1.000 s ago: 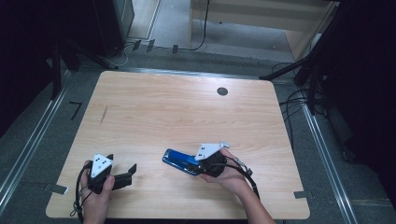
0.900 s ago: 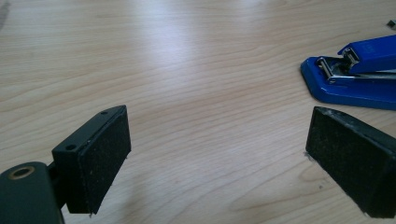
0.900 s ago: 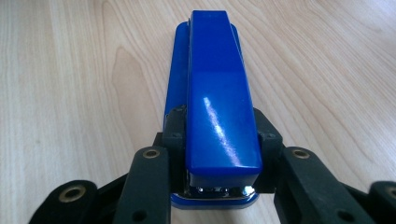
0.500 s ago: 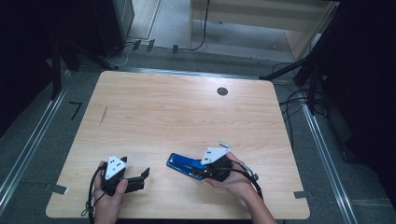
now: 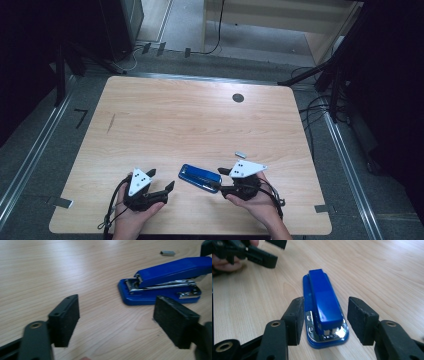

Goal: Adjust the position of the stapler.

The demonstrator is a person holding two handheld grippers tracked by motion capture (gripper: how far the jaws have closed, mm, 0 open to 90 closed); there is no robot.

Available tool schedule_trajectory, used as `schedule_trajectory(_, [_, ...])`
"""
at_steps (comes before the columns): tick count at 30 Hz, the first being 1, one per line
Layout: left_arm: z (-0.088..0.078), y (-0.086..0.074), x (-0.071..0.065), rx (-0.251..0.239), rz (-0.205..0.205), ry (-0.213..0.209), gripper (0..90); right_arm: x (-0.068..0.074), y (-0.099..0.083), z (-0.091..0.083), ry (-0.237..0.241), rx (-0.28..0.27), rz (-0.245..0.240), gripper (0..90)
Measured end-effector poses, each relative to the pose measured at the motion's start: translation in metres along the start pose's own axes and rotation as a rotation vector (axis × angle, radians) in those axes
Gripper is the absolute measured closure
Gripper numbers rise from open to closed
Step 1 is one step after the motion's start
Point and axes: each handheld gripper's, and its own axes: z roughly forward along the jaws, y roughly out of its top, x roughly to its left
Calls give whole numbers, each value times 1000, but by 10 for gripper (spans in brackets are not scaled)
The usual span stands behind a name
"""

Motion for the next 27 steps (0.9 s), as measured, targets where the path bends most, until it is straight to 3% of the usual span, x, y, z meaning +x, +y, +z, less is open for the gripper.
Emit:
schedule_trajectory(2, [3,0,-5,3,14,-29,373,-2,-5,-4,-22,-15,25,497])
schedule_trajectory(3, [3,0,-5,3,14,-29,403,-2,-5,-4,-22,-15,25,497])
schedule_trajectory(5, [10,1,-12,19,31,-68,467,-4,-13,-7,-16,-35,51,525])
schedule_trajectory(7, [14,2,-15,34,30,-71,534,-5,-17,-8,-44,-50,58,537])
schedule_trajectory(13, [23,4,-19,58,38,-103,688,-3,-28,-9,-64,-46,72,572])
schedule_trajectory(15, [27,6,-21,60,51,-111,718,-3,-32,-9,-56,-60,128,573])
schedule_trajectory(17, [30,8,-25,59,61,-119,746,-3,-34,-10,-56,-62,149,583])
schedule_trajectory(21, [37,11,-31,68,81,-142,821,-4,-37,-10,-75,-62,147,598])
schedule_trajectory(22, [41,13,-35,71,95,-175,842,-3,-39,-8,-106,-56,124,661])
schedule_trajectory(24, [46,16,-39,70,111,-191,876,-2,-41,-6,-126,-41,110,690])
schedule_trajectory(27, [50,16,-41,72,127,-200,900,-2,-42,-3,-132,-32,143,734])
